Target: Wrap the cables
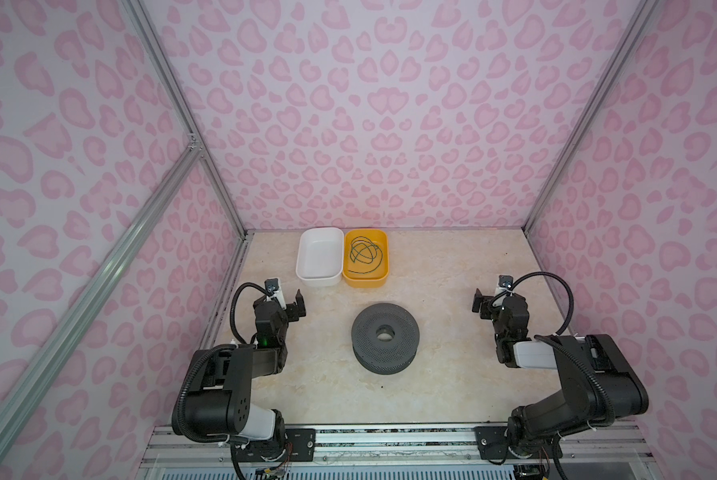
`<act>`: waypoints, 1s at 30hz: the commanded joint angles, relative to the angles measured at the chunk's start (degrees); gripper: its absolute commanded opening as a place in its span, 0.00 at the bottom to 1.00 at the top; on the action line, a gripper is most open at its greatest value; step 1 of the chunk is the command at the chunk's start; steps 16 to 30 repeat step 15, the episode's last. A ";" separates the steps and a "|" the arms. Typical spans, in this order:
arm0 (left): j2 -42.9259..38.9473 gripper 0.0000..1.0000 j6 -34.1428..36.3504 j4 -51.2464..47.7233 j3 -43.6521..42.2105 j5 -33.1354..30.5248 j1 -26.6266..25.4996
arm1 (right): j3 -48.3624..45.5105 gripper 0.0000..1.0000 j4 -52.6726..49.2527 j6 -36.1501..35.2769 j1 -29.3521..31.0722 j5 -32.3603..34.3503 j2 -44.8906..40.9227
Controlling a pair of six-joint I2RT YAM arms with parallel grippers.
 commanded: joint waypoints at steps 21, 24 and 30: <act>0.28 0.98 -0.04 0.67 0.64 0.29 0.11 | 0.14 1.00 0.20 -0.23 0.06 -0.07 -0.02; 0.28 0.98 -0.04 0.67 0.64 0.29 0.11 | 0.14 1.00 0.20 -0.23 0.06 -0.07 -0.02; 0.28 0.98 -0.04 0.67 0.64 0.29 0.11 | 0.14 1.00 0.20 -0.23 0.06 -0.07 -0.02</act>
